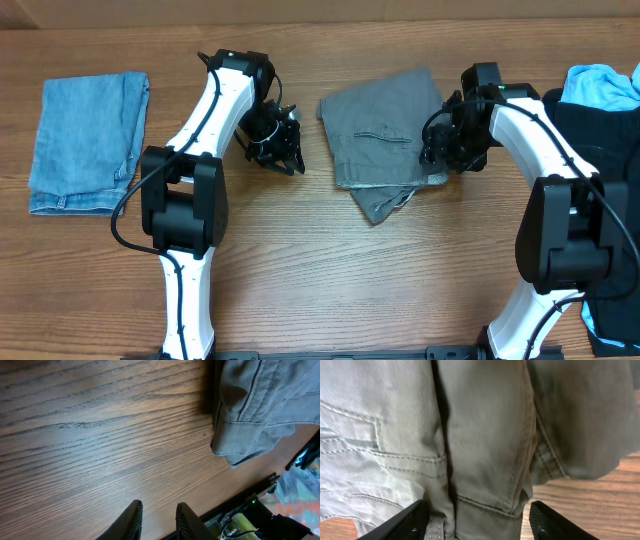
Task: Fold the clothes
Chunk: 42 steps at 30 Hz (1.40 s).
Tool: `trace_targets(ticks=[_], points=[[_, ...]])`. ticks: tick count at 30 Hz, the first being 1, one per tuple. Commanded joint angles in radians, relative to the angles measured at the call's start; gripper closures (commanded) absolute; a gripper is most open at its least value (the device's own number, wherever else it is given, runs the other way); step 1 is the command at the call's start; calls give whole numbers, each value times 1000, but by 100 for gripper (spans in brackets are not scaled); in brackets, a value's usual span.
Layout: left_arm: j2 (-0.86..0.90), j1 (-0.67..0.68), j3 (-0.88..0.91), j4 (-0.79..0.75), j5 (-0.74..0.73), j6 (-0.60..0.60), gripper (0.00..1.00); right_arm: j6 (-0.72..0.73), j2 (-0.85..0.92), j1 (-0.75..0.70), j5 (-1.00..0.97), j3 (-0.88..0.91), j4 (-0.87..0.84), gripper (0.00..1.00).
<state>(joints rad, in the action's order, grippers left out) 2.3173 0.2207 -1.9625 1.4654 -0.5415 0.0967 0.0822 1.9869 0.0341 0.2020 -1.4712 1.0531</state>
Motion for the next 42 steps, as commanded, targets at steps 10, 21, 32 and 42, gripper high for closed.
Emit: trace_targets(ticks=[10,21,32,42], points=[[-6,0,5,-4,25,-15,73,23,-29,-1,72,6,18,91],[-6,-18,5,2,36,-15,74,23,-93,-3,73,-174,119,96],[-6,-57,5,10,28,-16,75,23,-96,-2,69,-164,71,96],[-6,-57,5,32,-76,-53,78,19,-97,-68,62,-184,3,96]])
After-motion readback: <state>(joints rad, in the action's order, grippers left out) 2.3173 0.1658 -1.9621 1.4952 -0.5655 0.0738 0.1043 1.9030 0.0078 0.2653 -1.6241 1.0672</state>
